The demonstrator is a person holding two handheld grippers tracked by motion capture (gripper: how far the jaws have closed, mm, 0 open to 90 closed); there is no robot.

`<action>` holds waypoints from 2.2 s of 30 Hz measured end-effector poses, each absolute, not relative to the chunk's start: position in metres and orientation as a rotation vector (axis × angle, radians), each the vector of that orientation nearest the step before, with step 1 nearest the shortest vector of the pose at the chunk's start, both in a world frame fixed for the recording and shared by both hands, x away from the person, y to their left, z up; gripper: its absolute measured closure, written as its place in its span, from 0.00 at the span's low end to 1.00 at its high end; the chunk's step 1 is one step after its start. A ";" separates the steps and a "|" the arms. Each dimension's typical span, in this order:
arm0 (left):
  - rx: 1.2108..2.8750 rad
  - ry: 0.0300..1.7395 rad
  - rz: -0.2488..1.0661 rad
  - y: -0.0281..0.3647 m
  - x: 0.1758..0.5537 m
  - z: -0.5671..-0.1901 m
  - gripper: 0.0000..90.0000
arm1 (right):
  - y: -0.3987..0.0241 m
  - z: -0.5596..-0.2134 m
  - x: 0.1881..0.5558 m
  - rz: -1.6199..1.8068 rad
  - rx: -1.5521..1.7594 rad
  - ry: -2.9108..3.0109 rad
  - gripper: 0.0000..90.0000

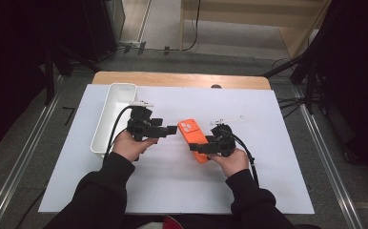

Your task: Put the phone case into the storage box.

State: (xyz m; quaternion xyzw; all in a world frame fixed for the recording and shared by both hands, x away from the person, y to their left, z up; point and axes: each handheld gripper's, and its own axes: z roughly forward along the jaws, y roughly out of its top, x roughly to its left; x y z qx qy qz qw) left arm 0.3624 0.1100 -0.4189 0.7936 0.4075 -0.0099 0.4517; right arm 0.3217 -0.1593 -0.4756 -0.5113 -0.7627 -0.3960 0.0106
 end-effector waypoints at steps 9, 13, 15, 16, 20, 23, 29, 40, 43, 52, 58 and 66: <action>1.958 1.050 -0.029 0.110 0.373 -0.421 0.24 | -0.159 -0.476 0.323 -1.264 -1.659 -2.342 0.16; 1.954 1.074 -0.022 0.106 0.377 -0.421 0.24 | -0.158 -0.477 0.323 -1.286 -1.680 -2.310 0.16; 1.947 1.079 -0.022 0.103 0.378 -0.420 0.24 | -0.156 -0.477 0.323 -1.299 -1.684 -2.298 0.16; 1.943 1.083 -0.025 0.102 0.379 -0.420 0.25 | -0.155 -0.477 0.323 -1.308 -1.687 -2.289 0.16; 1.953 1.082 0.001 0.097 0.380 -0.419 0.25 | -0.150 -0.477 0.322 -1.333 -1.679 -2.276 0.16; 1.945 1.084 -0.003 0.094 0.382 -0.419 0.25 | -0.147 -0.477 0.321 -1.346 -1.684 -2.257 0.16; 1.904 1.122 -0.034 0.093 0.386 -0.419 0.28 | -0.141 -0.476 0.319 -1.378 -1.688 -2.251 0.16; 1.890 1.159 -0.045 0.091 0.388 -0.420 0.28 | -0.131 -0.476 0.316 -1.440 -1.688 -2.208 0.16; 1.877 1.173 -0.037 0.092 0.388 -0.420 0.28 | -0.128 -0.476 0.316 -1.451 -1.691 -2.196 0.16; 1.835 1.211 -0.041 0.093 0.388 -0.422 0.32 | -0.123 -0.476 0.317 -1.493 -1.704 -2.163 0.16; 1.815 1.223 -0.026 0.092 0.387 -0.424 0.32 | -0.119 -0.477 0.317 -1.510 -1.715 -2.161 0.16; 1.780 1.245 -0.019 0.093 0.387 -0.425 0.36 | -0.113 -0.478 0.317 -1.536 -1.725 -2.142 0.16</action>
